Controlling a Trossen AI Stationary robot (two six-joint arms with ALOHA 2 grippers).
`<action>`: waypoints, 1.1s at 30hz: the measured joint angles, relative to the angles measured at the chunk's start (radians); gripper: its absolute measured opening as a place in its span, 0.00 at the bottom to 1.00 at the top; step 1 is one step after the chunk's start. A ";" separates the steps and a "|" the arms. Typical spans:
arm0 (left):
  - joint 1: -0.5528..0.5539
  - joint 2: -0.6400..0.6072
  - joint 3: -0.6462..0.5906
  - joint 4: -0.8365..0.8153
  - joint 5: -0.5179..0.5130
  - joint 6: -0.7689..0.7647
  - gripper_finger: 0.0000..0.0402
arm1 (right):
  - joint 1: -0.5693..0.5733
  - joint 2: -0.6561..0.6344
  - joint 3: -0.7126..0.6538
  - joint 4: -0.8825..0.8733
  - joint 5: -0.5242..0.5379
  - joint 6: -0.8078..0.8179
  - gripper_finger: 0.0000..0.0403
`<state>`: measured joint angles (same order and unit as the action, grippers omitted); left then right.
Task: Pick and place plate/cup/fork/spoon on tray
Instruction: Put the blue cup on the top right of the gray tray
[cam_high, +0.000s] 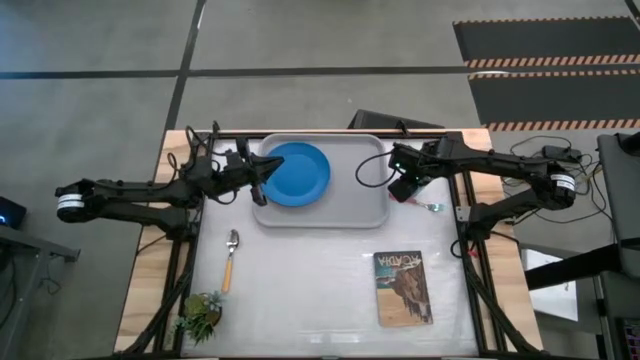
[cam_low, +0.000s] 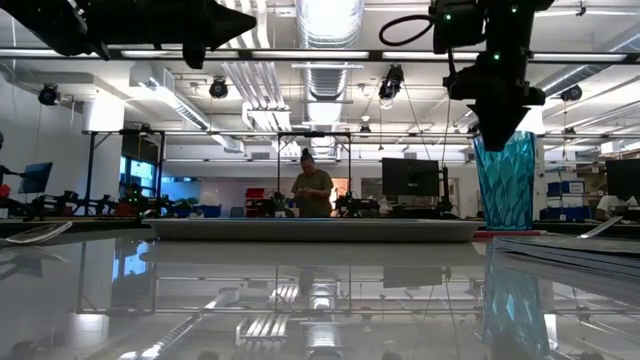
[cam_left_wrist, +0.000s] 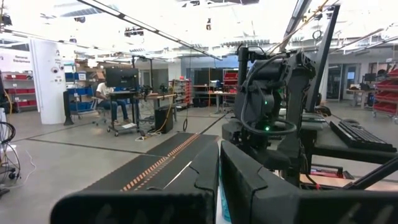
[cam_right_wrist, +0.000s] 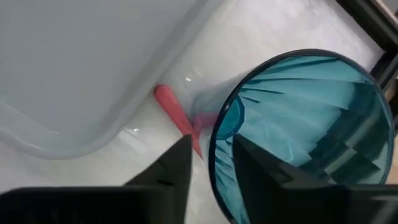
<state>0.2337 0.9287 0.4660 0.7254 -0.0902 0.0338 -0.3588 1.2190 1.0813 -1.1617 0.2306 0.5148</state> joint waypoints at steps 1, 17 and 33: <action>0.000 0.000 0.000 0.000 0.000 0.000 0.00 | 0.000 0.000 0.000 0.000 0.004 0.000 0.19; 0.000 0.000 0.000 0.000 0.000 0.000 0.00 | -0.014 0.014 0.183 -0.020 0.006 -0.086 0.02; 0.000 0.000 0.000 0.000 0.000 0.000 0.00 | -0.050 0.360 0.561 -0.050 0.001 -0.350 0.02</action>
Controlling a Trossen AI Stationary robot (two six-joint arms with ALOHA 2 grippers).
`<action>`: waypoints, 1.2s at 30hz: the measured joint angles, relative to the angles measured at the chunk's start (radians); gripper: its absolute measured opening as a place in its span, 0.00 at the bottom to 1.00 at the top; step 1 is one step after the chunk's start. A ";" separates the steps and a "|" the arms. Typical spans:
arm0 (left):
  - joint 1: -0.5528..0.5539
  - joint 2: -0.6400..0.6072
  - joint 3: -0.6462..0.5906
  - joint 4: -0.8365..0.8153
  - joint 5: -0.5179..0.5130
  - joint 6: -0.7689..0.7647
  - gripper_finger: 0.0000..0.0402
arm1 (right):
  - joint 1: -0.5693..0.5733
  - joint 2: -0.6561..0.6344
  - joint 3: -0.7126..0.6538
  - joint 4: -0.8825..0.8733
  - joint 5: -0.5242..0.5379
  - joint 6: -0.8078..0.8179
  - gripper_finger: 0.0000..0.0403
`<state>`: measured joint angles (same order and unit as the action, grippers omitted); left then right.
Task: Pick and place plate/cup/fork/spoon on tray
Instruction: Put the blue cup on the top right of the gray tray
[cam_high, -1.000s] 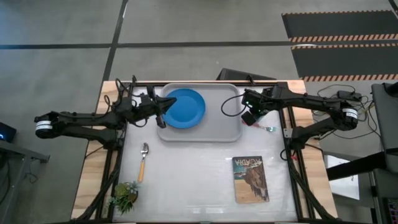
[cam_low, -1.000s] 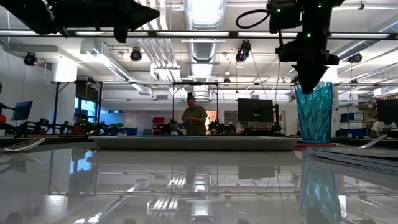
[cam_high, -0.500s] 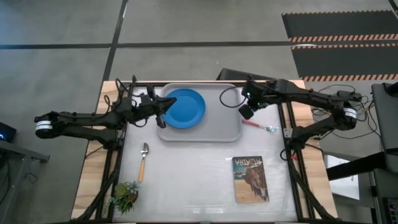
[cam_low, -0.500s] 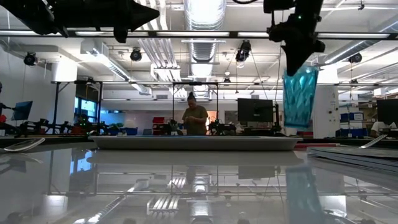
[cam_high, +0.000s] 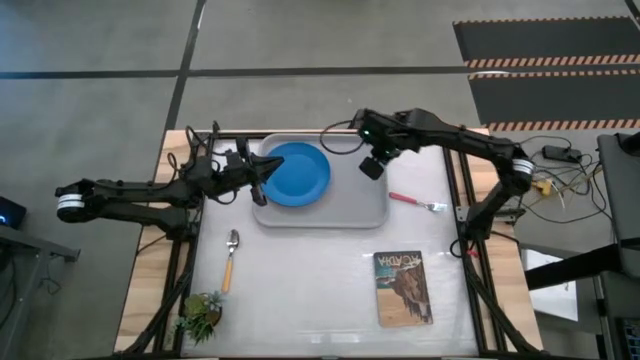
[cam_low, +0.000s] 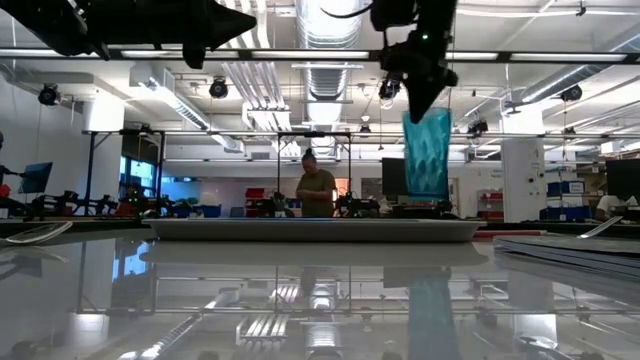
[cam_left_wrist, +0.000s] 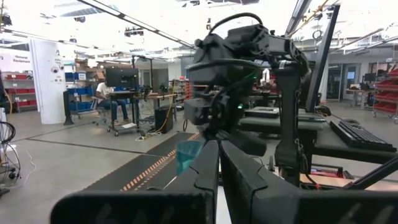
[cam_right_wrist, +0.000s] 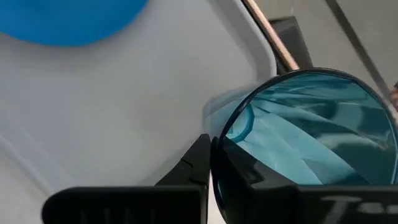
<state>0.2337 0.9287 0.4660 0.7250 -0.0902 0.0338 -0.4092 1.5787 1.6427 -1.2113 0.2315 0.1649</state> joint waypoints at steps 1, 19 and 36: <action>0.000 0.000 0.000 0.000 0.000 0.000 0.00 | -0.004 0.022 0.023 0.001 -0.003 -0.016 0.02; 0.000 -0.001 0.000 0.000 0.000 0.000 0.00 | -0.130 0.268 0.161 0.050 -0.129 -0.206 0.02; 0.000 -0.001 0.000 0.000 0.000 0.007 0.00 | -0.139 0.277 0.163 0.109 -0.127 -0.229 0.30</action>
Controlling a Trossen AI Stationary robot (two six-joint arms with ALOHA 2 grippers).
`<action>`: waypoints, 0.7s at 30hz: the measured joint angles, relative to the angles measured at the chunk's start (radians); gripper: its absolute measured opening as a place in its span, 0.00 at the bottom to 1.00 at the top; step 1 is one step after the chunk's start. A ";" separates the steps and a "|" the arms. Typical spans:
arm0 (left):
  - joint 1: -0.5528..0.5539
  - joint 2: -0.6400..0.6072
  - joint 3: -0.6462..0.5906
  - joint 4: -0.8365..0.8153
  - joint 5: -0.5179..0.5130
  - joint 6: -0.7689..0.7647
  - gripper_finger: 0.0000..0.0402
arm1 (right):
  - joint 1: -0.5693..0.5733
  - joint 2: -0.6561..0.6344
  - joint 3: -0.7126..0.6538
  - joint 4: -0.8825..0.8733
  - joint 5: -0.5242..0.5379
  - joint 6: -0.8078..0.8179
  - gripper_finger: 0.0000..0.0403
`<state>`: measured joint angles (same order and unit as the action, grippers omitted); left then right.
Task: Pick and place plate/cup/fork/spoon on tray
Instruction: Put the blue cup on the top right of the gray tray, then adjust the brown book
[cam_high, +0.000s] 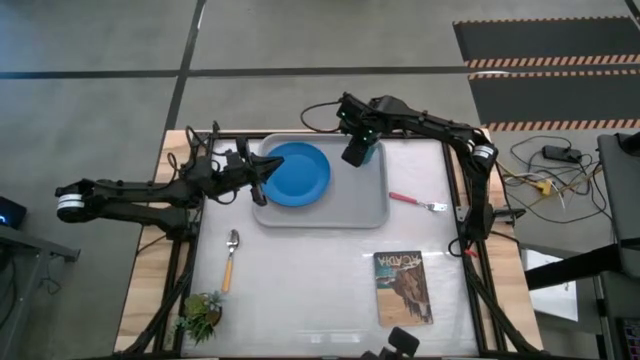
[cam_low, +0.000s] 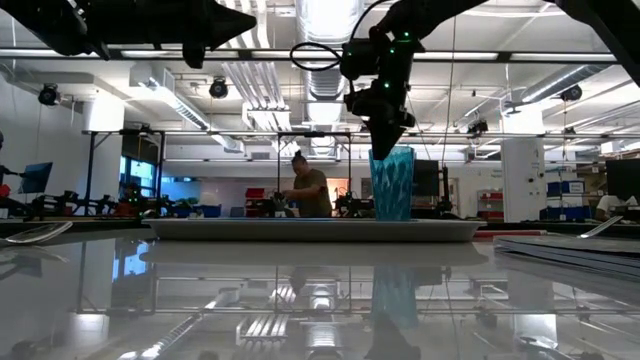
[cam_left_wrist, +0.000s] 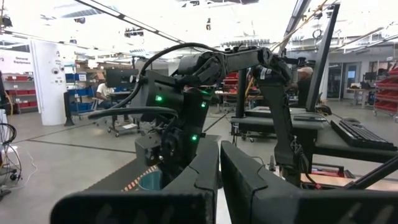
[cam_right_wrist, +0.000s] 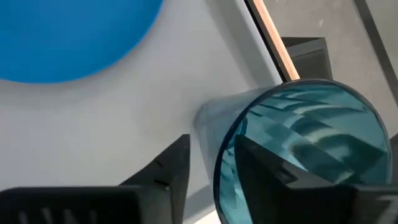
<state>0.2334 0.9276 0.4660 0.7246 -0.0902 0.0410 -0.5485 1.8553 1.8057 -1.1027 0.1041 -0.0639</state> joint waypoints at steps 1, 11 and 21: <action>0.000 0.000 0.000 0.000 0.000 0.000 0.00 | 0.000 0.000 0.000 0.000 0.000 0.000 0.32; 0.000 0.000 0.000 0.000 0.000 0.001 0.00 | 0.004 -0.079 0.005 -0.050 0.000 0.055 0.39; 0.001 0.000 0.000 0.000 0.000 0.001 0.00 | 0.164 -0.267 -0.115 -0.082 -0.011 0.203 0.33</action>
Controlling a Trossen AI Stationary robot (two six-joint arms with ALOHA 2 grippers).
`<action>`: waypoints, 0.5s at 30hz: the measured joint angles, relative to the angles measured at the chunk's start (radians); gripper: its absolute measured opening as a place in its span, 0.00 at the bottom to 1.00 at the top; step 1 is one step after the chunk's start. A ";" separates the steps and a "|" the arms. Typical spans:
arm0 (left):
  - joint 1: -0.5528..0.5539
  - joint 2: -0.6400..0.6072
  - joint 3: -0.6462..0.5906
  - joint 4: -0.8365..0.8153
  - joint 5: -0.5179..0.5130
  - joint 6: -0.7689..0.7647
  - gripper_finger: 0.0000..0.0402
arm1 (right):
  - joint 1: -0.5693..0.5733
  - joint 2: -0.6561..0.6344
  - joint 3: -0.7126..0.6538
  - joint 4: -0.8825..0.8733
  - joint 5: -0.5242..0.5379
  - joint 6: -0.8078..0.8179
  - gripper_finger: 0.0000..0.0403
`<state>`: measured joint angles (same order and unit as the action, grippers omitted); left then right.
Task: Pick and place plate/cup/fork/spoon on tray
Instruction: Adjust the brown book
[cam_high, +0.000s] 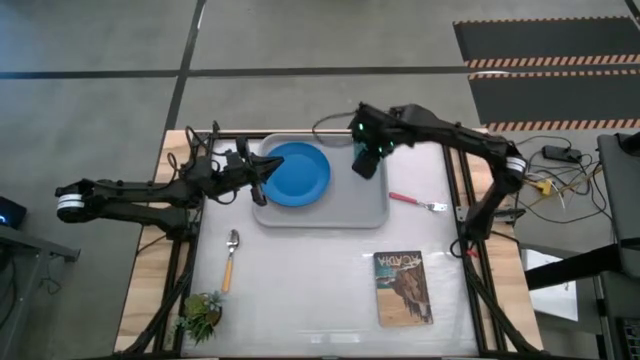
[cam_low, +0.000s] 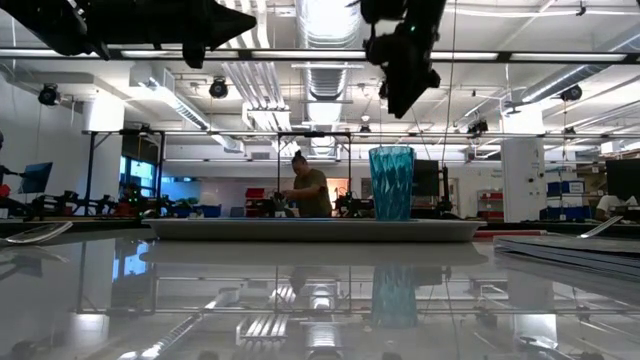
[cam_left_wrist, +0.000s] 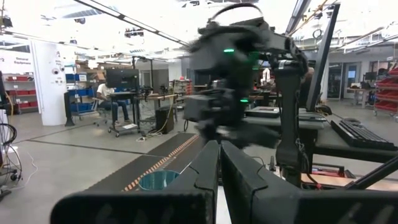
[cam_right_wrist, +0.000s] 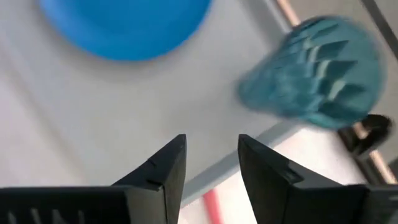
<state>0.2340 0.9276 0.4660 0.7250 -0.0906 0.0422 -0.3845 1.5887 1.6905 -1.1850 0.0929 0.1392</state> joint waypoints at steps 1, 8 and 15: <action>0.000 0.000 0.000 0.000 0.000 0.000 0.00 | 0.027 -0.018 -0.022 0.005 0.000 0.015 0.32; 0.000 0.001 0.000 -0.001 0.000 -0.006 0.00 | 0.209 -0.139 -0.197 0.101 0.001 0.132 0.27; 0.000 0.001 -0.005 -0.002 0.000 -0.009 0.00 | 0.366 -0.224 -0.375 0.195 0.000 0.278 0.20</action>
<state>0.2340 0.9287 0.4612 0.7235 -0.0906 0.0334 -0.0181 1.3642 1.3155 -0.9904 0.0931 0.4171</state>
